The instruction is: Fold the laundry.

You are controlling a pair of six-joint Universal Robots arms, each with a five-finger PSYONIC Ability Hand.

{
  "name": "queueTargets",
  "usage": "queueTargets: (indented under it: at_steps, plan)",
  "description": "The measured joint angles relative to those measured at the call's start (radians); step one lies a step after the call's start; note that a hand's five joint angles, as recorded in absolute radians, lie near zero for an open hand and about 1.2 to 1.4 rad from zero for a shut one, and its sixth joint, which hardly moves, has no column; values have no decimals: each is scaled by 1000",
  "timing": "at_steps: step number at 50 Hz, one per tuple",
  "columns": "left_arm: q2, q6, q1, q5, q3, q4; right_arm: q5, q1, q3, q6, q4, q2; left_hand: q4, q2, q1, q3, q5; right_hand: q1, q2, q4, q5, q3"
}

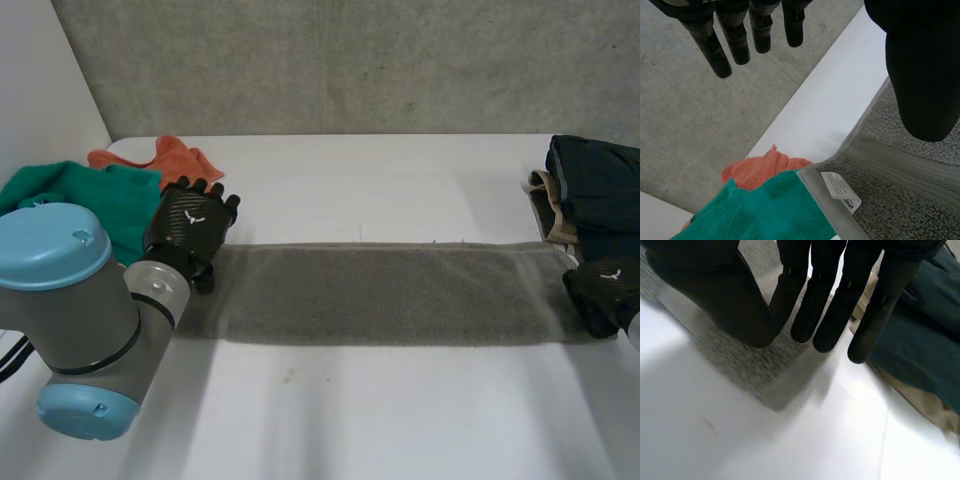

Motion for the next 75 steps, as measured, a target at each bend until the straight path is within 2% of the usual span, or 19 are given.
queueTargets:
  at_steps: [6, 13, 15, 17, 20, 23, 29, 35, 46, 47, 50, 56, 62, 68, 72, 75]
  plan:
    - [4, -1, 0, 0, -4, 8, 53, -90, -31, -33, -8, -9, 0, 0, 0, 0, 0, 0, 11, 34, 6, 26]
    - [30, -1, 0, 0, -18, 10, 78, -206, -62, -166, -7, -99, 0, 0, 0, 0, 0, 0, 11, 35, 6, 26]
    - [39, -1, 1, 0, -24, 10, 76, -217, -63, -190, -4, -112, 0, 0, 0, 0, 0, -117, -117, -101, -112, -105]
    - [48, -2, 2, 0, -33, 10, 60, -213, -56, -208, 3, -124, 0, 0, 0, 0, 0, -490, -519, -491, -510, -494]
    - [54, -2, 2, 0, -40, 9, 10, -184, -37, -196, 18, -134, 0, 0, 0, 0, 0, -750, -786, -767, -785, -764]
    - [57, -4, 2, 0, -46, 9, -78, -146, -7, -157, 37, -146, 0, 0, 0, 0, 0, -775, -817, -814, -827, -806]
    - [58, -17, 0, 0, -50, 9, -222, -114, 45, -90, 66, -159, 0, 0, 0, 0, 0, -771, -814, -796, -783, -791]
    - [57, -36, -1, 0, -51, 9, -260, -112, 70, -81, 71, -130, 0, 0, 0, 0, 0, -700, -759, -720, -709, -725]
    - [54, -43, -2, 10, -54, 9, -235, -116, 70, -109, 15, -35, 0, 0, 0, 0, 0, -563, -589, -585, -577, -585]
    - [53, -43, -2, 16, -54, 9, -233, -116, 68, -111, -2, -21, 0, 0, 0, 0, 0, -235, -256, -280, -275, -258]
    - [52, -44, -2, 22, -55, 9, -230, -116, 65, -112, -24, -8, 0, 0, 0, 0, 0, -28, -5, -2, -11, -5]
    - [54, -44, -1, 25, -55, 9, -185, -130, 54, -114, -66, -7, 0, 0, 0, 0, 0, -28, 10, 32, -7, 25]
    - [61, -44, 1, 25, -55, 9, -129, -223, 14, -149, -85, -27, 0, 0, 0, 0, 0, -28, 10, 34, -7, 26]
    - [72, -44, 2, 23, -56, 9, -89, -312, -40, -254, -75, -48, 0, 0, 0, 0, 0, -28, 10, 34, -7, 26]
    - [84, -44, 2, 23, -61, 8, -63, -300, -57, -288, -64, -99, 0, 0, 0, 0, 0, -28, 10, 34, -7, 26]
    - [97, -44, 2, 24, -63, 9, -55, -212, -62, -278, -63, -165, 0, 0, 0, 0, 0, -28, 10, 35, -7, 28]
